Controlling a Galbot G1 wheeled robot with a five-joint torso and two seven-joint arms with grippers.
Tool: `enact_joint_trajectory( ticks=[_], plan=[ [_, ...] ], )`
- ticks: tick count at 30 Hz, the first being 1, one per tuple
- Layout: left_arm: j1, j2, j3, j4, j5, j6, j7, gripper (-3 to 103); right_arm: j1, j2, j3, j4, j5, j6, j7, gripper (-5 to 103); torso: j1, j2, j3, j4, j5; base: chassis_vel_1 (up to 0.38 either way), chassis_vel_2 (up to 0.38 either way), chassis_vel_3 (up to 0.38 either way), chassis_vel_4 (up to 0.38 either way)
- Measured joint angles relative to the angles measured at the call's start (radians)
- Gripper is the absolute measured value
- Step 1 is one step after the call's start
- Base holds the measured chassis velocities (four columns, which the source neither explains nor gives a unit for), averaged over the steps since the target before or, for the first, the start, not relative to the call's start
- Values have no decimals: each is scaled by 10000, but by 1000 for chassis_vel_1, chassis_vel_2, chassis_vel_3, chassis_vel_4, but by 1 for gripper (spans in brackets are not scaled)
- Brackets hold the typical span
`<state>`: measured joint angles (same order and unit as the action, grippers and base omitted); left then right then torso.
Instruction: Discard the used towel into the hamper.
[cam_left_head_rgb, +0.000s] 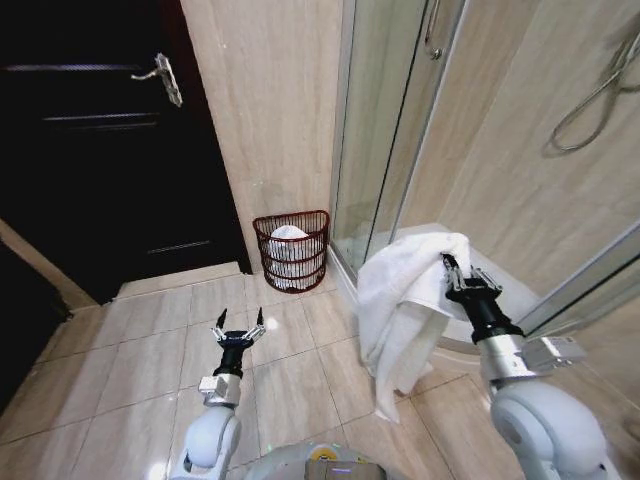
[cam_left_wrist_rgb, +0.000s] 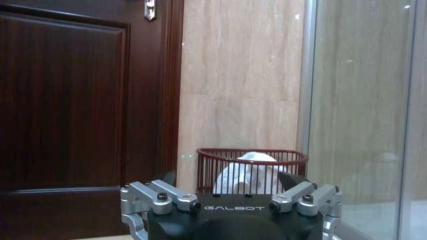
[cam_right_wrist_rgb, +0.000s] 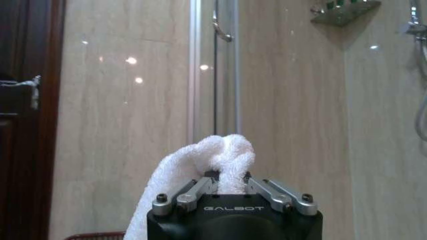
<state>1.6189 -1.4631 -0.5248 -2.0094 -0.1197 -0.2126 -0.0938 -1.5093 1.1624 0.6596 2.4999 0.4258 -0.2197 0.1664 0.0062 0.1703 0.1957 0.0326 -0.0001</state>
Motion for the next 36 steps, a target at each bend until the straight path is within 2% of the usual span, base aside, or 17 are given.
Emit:
enact_joint_trajectory(
  ticks=[4,17,25,31,36],
  plan=[
    [2,-59,25,17,64,-6,-90,100,168,62,-299,0,-262,64,-83,13,51,188,144,0,1,0,0,0,0],
    [66,-121,-49,60,178,-153,-237,100,560,-96,-399,1,-181,84,-99,13,201,672,482,0,0,13,9,9,14],
    [-84,-19,-130,228,248,-331,-244,100,783,332,-719,1,-637,261,-202,13,309,994,696,2,0,68,81,76,67],
    [-113,-2,-337,571,294,-747,-164,100,906,774,-981,-69,-1319,381,-381,13,401,1276,885,0,1,54,67,67,66],
    [-15,21,-429,692,343,-969,-85,100,1047,958,-1112,-164,-1429,381,-374,13,459,1446,997,2,0,60,62,45,55]
  ],
)
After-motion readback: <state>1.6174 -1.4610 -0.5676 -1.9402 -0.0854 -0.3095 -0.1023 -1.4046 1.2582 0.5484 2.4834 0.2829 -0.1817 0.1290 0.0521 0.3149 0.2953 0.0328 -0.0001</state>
